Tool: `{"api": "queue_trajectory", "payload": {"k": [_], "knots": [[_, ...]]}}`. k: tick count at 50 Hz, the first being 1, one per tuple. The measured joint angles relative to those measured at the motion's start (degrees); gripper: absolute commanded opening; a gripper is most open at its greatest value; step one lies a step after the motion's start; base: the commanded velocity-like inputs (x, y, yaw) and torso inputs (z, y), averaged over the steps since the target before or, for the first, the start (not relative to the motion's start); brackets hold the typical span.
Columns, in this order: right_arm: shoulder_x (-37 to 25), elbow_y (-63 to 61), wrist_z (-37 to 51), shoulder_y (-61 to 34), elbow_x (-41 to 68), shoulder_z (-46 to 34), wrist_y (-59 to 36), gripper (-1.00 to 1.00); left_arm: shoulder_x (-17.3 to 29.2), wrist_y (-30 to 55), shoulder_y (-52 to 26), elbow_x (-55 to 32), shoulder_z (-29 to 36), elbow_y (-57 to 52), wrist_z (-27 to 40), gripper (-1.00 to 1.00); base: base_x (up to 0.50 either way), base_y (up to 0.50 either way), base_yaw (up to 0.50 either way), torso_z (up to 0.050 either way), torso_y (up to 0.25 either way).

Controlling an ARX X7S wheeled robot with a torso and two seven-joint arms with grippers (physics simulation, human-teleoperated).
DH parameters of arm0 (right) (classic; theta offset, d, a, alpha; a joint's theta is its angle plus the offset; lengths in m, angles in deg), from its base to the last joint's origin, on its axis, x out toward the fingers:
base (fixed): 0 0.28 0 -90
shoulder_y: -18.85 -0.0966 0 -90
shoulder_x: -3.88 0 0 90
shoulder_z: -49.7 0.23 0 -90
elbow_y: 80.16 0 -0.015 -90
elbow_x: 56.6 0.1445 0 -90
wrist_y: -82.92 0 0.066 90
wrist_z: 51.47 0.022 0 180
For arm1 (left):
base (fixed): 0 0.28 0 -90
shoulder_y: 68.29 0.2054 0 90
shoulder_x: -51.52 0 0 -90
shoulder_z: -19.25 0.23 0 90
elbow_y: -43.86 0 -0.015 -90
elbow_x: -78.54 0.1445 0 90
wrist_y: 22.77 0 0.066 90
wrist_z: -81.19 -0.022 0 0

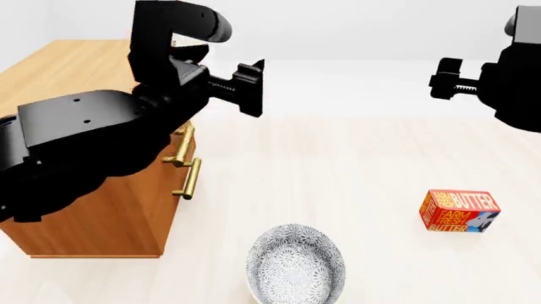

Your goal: Put the chocolate pudding in the top drawer of the cabinet and close it.

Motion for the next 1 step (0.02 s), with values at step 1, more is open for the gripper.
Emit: {"api": "queue_trajectory", "payload": {"k": [1], "knots": [[-0.1,-0.3,0.0,0.0,-0.1,0.1,0.1,1.0,0.0,0.1,-0.4,0.0,-0.2,0.3,-0.2,1.0,0.0,0.0,0.0,0.0,0.0]]}}
